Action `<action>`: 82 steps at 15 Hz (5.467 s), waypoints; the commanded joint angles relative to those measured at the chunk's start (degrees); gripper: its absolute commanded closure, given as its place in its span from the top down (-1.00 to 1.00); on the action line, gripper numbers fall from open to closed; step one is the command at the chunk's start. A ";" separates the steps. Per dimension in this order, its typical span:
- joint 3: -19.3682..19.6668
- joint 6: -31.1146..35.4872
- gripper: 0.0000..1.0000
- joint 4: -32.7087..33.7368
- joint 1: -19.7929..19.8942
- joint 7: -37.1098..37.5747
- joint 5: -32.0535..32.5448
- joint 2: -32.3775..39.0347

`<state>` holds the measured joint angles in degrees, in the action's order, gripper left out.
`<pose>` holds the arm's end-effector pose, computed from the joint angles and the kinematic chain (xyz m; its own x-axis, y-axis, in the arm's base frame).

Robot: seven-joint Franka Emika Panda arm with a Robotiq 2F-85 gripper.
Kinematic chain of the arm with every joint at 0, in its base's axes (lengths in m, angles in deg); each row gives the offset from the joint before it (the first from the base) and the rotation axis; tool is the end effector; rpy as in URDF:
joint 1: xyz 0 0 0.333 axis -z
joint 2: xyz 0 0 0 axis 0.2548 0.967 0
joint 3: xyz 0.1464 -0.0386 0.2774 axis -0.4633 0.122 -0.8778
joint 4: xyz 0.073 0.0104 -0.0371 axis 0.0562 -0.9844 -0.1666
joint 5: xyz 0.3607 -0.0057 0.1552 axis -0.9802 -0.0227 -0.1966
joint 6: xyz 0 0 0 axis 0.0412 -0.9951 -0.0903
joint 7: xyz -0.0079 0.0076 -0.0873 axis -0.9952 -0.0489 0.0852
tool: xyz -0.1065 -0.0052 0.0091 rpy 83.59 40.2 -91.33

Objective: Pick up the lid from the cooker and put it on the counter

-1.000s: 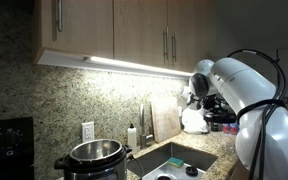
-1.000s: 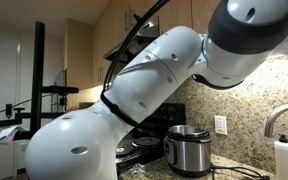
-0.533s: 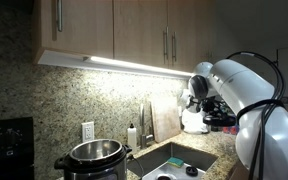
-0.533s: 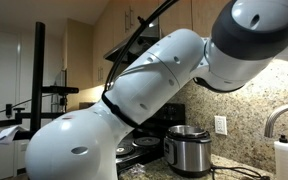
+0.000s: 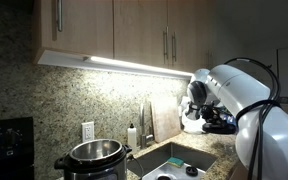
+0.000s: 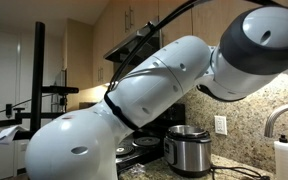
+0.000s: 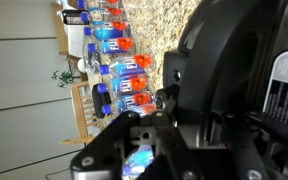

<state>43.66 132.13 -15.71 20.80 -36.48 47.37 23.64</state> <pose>0.4464 -0.6305 0.3005 0.7420 -0.6702 0.0165 -0.3036 -0.3141 0.8995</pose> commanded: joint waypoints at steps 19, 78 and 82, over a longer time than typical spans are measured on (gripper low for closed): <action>0.55 4.05 -0.92 2.71 0.47 10.66 0.31 5.48; -0.39 -3.74 1.00 13.61 0.80 9.03 -0.43 15.87; -0.49 -2.71 1.00 11.08 -1.02 9.37 0.30 13.73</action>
<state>43.49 130.11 -3.31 20.92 -25.12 47.40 39.05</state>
